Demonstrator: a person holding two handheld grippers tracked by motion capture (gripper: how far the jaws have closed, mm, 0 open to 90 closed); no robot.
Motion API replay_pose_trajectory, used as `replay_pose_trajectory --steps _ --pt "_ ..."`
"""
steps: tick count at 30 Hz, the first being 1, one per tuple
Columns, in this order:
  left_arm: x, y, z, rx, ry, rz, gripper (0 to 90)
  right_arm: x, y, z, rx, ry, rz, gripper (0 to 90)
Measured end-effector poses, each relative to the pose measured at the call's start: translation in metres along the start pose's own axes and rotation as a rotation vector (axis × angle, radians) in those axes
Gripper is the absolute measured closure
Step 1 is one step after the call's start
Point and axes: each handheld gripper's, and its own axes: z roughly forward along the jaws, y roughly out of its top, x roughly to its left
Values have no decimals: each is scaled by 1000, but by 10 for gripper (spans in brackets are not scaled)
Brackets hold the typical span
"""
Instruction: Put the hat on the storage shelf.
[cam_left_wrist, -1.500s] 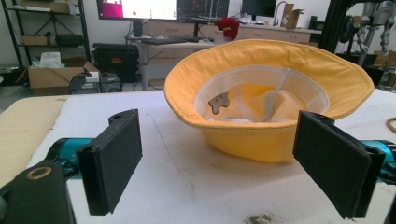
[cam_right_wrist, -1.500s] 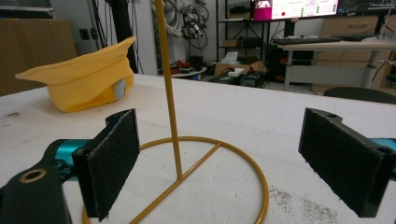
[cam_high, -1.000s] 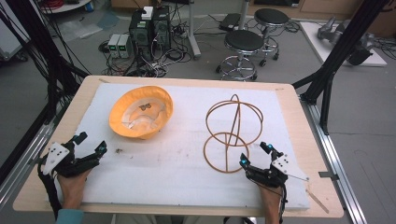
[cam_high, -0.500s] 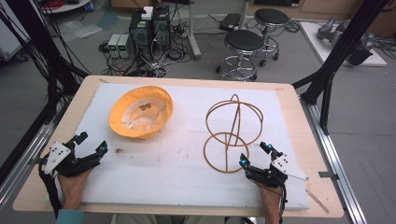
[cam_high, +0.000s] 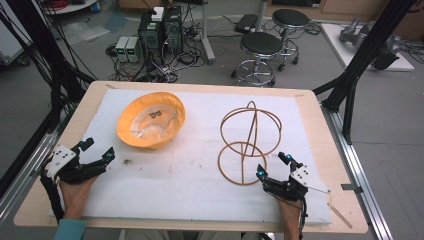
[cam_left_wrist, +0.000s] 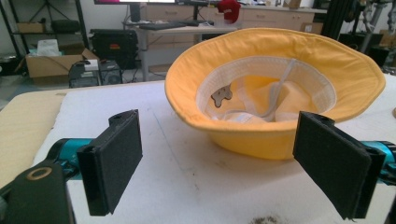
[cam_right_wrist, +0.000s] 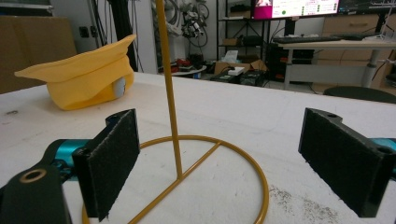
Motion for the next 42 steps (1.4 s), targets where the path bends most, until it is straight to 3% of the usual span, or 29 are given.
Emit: replay_pose_trajectory --steps 3,4,7,10,11,15,21,24,28,29,32,42 --pt "0 19 6 15 -17 21 155 0 0 0 -1 0 -1 115" --pt "0 19 6 15 -17 21 154 0 0 0 -1 0 -1 115" --pt "1 40 16 56 -35 31 150 0 0 0 -2 3 -4 114" --pt "2 48 21 77 -40 41 141 0 0 0 -1 1 -2 114" --pt "3 55 28 104 -56 41 137 0 0 0 -1 5 -4 114" --pt "7 66 40 141 -62 61 130 0 0 0 -2 4 -6 114" --pt "16 78 59 200 -73 51 130 0 0 0 0 4 -5 114" --pt "19 81 66 212 -77 39 130 0 0 0 1 3 -8 115" --pt "24 84 82 266 -84 39 130 1 0 0 2 2 -7 115" --pt "28 85 91 298 -80 33 130 1 0 0 3 1 -8 114" --pt "33 85 98 323 -71 14 130 1 0 1 3 1 -9 114" --pt "42 73 124 470 -79 -34 156 1 0 0 5 0 -5 115"
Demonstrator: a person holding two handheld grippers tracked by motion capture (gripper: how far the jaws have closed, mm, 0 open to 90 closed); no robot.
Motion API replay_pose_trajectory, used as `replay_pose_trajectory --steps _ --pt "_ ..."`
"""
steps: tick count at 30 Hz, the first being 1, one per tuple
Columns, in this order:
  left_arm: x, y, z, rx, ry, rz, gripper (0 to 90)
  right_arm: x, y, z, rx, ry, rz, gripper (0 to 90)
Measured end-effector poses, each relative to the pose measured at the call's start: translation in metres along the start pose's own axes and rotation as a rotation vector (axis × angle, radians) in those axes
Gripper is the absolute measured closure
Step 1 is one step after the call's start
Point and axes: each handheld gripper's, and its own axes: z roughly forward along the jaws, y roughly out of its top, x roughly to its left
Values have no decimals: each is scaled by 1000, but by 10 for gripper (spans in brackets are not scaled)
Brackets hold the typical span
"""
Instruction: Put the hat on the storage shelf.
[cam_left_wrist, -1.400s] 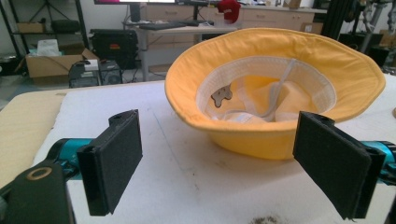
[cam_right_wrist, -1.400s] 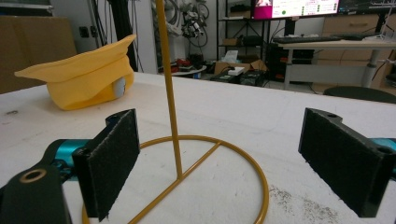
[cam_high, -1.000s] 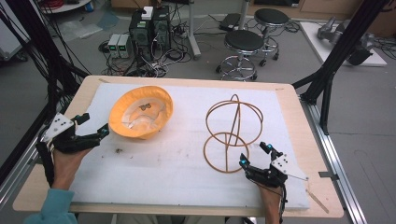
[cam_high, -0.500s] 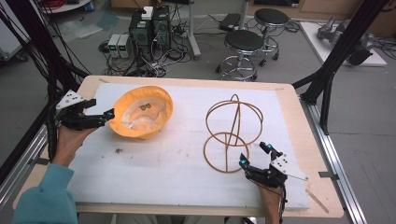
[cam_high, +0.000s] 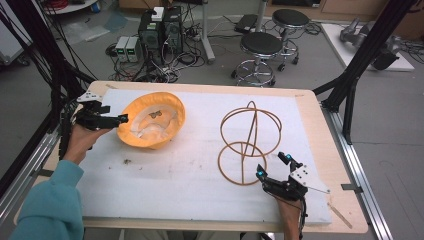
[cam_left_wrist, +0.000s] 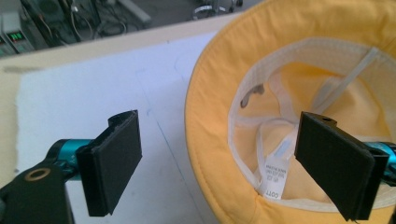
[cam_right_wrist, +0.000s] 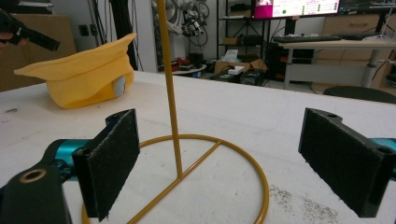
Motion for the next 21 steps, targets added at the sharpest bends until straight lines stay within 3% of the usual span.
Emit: replay_pose_trajectory --steps 1,2,3,7,10,13,17,19,21 --pt "3 -2 5 38 -20 -16 157 0 0 0 0 1 2 114" --pt "3 -2 5 38 -20 -16 166 0 0 0 0 1 2 114" --pt "4 -3 8 68 -28 -33 175 -1 0 0 -3 1 3 115" --pt "7 -6 13 96 -48 -53 204 -1 0 0 -2 1 6 115" --pt "7 -6 13 101 -51 -63 274 -1 0 0 -2 1 9 115" --pt "8 -6 14 109 -79 -107 340 -1 0 -1 -6 -1 14 115" --pt "10 -8 18 138 -85 -128 355 -1 0 -1 -7 -2 14 114" --pt "10 -8 19 138 -90 -130 362 -1 0 -1 -11 -2 12 114" --pt "9 -8 19 144 -101 -123 446 -1 0 -1 -11 -3 11 115"
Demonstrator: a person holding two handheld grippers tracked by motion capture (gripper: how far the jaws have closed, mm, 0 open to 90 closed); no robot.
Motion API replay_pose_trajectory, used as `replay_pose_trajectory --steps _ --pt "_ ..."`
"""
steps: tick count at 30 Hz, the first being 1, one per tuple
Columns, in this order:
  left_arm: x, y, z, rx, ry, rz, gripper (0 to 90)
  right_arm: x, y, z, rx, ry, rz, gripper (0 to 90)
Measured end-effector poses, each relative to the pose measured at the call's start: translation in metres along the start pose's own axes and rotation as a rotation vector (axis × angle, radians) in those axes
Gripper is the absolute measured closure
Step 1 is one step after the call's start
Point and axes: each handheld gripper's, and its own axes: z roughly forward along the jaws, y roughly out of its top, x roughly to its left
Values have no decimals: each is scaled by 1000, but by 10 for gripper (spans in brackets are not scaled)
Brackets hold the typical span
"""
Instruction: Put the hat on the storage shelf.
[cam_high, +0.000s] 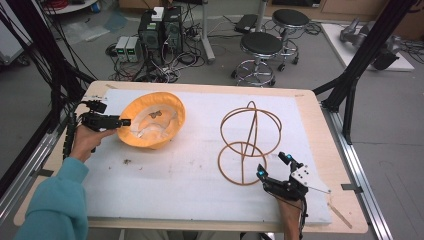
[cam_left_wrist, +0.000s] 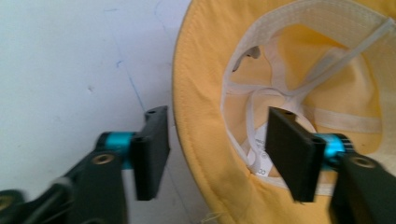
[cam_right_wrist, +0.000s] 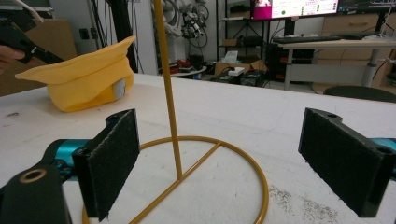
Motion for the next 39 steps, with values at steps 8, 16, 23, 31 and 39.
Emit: replay_pose_trajectory --steps 8,16,23,31,39 --pt "-3 0 -8 -23 -10 57 827 0 0 0 -1 0 4 115" --pt "-11 1 -8 -29 16 106 860 0 0 0 -2 -1 6 115" --pt "-15 3 -16 -93 19 115 863 -1 0 0 -1 -1 7 115" --pt "-15 15 -31 -143 66 142 864 0 0 -1 3 2 13 115" --pt "-20 35 -47 -207 115 191 866 -1 0 0 2 0 9 114"
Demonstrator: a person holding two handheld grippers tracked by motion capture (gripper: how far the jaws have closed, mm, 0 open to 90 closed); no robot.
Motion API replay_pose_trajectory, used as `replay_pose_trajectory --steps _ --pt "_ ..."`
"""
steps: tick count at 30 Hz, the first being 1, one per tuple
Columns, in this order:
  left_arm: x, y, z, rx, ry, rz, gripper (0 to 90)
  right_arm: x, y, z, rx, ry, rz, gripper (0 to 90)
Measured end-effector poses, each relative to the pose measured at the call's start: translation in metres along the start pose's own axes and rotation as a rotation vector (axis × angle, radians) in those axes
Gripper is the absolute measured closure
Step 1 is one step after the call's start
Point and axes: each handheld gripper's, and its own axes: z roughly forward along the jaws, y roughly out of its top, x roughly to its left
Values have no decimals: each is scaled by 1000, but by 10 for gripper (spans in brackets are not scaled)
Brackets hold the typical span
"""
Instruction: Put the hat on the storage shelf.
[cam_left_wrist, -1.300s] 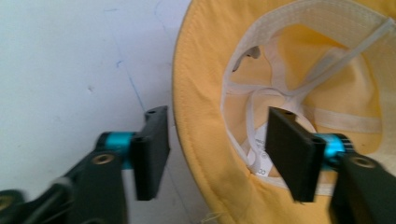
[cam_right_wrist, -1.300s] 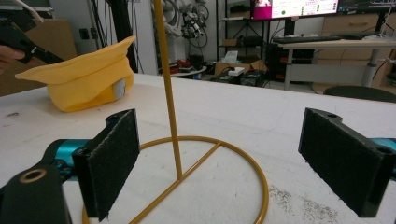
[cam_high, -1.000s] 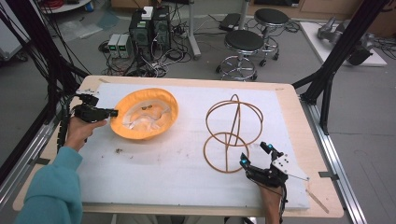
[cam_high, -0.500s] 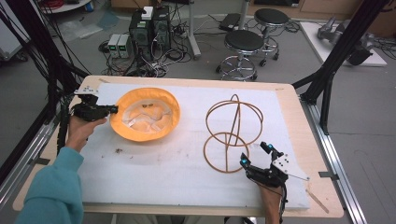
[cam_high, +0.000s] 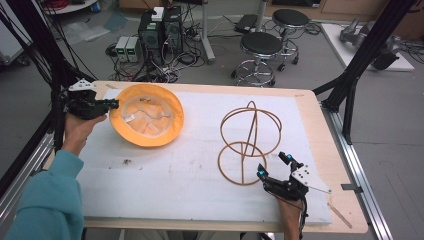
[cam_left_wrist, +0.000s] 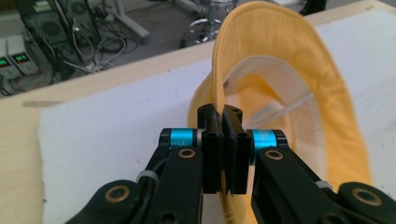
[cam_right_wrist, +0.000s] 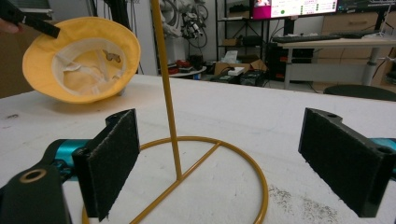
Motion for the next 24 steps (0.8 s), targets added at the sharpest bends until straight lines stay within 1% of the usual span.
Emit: replay_pose_trajectory --steps 1,2,3,4,5,6,7,8,9,10,13,14,15,16,17,19,20,21,22,23,24 --pt "0 4 -2 -14 20 9 867 0 0 0 1 0 2 114" --pt "0 4 -2 -14 20 9 867 0 0 0 1 0 2 114" --pt "2 8 -5 -41 34 9 868 0 0 0 2 1 3 115" --pt "2 8 -5 -41 34 9 868 0 0 0 2 1 3 115" --pt "4 11 -8 -47 58 16 869 0 0 0 1 0 2 114" --pt "4 11 -8 -47 58 16 869 0 0 0 1 0 2 114" --pt "4 14 -10 -50 73 29 869 0 0 0 1 1 2 115" --pt "4 16 -12 -52 79 36 869 0 0 0 1 1 2 115" --pt "3 21 -15 -55 94 70 869 0 0 0 1 1 3 115" --pt "3 21 -15 -55 94 70 869 0 0 0 1 1 3 115" --pt "-2 26 -17 -47 132 141 869 0 0 0 2 0 3 115" --pt "-3 26 -17 -42 134 147 869 0 0 0 0 -1 0 115" --pt "-5 26 -15 -28 125 156 869 0 0 0 2 -1 1 114" --pt "-5 26 -15 -28 125 156 869 0 0 0 2 -1 1 114" --pt "-6 25 -14 -27 116 155 869 0 0 0 2 0 2 115" --pt "-10 25 -13 -29 91 148 869 0 0 0 2 0 3 115" --pt "-10 25 -13 -29 91 148 869 0 0 0 2 0 3 115" --pt "-13 26 -13 -37 72 136 869 0 0 0 2 -1 2 115" --pt "-13 26 -13 -37 72 136 869 0 0 0 2 -1 2 115" --pt "-16 26 -13 -39 50 125 869 0 0 0 2 0 2 115" --pt "-16 26 -13 -39 50 125 869 0 0 0 2 0 2 115"
